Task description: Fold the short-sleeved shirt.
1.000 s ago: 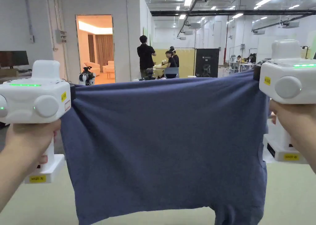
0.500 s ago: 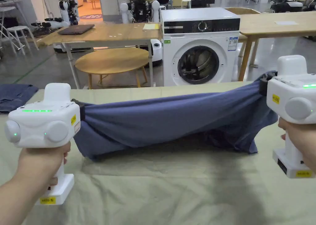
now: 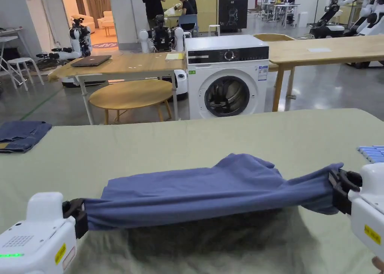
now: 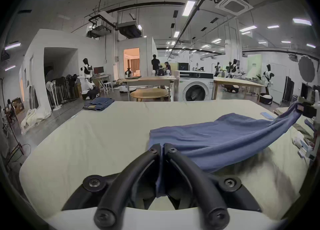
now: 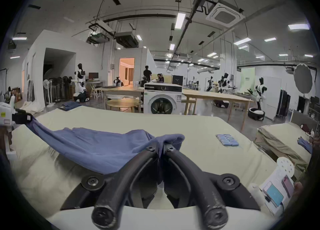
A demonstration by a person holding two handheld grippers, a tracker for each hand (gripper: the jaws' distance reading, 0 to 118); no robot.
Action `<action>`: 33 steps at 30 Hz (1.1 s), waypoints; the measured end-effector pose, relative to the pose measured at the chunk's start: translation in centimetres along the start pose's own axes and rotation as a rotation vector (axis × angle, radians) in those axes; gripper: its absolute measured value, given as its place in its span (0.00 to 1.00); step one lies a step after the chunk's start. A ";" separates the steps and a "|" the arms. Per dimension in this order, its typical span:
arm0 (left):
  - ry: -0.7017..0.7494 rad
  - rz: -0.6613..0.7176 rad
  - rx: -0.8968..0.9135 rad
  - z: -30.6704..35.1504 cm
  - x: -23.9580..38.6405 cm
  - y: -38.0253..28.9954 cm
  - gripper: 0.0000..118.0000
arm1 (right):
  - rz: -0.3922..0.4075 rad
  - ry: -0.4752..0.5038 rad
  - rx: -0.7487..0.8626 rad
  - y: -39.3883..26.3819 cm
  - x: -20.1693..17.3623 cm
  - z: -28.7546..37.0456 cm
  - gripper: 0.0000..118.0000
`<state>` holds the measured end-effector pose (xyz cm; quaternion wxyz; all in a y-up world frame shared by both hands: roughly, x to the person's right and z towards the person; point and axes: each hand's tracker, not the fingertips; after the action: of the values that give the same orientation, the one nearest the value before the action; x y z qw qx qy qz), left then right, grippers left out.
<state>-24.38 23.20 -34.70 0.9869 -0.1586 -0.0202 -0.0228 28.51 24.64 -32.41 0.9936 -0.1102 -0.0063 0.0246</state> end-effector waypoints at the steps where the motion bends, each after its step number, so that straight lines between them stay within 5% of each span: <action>1: -0.002 -0.008 0.002 1.7 -0.1 -0.7 0.00 | -0.001 0.002 -0.001 -0.7 0.1 1.8 0.02; 10: -0.022 0.074 -0.146 12.4 -0.1 -10.0 0.00 | 0.067 0.061 -0.171 -9.9 -0.4 13.3 0.02; 18: -0.041 0.036 -0.370 12.4 1.5 -17.5 0.00 | 0.017 0.070 -0.374 -15.7 0.2 14.2 0.02; 25: -0.045 0.054 -0.432 11.3 1.0 -18.2 0.00 | 0.061 0.079 -0.471 -17.8 0.2 13.5 0.02; 27: -0.048 0.053 -0.433 11.5 1.1 -18.2 0.18 | 0.020 0.075 -0.482 -17.8 0.4 13.6 0.07; 28: -0.043 0.045 -0.424 11.8 1.2 -17.9 0.58 | 0.012 0.072 -0.471 -17.5 0.6 13.7 0.23; 29: -0.026 0.032 -0.400 12.2 1.2 -17.6 0.84 | 0.003 0.069 -0.459 -17.2 0.7 13.8 0.44; 31: -0.031 0.053 -0.312 14.0 0.9 -16.6 0.94 | -0.036 0.023 -0.392 -16.1 1.0 15.0 0.89; 33: -0.022 0.067 -0.181 16.4 0.9 -15.0 0.94 | -0.078 0.014 -0.325 -14.7 0.9 16.7 0.91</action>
<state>-24.80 14.05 -14.40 0.9684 -0.2479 -0.0233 0.0101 29.85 13.97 -12.91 0.9629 -0.2692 -0.0076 -0.0159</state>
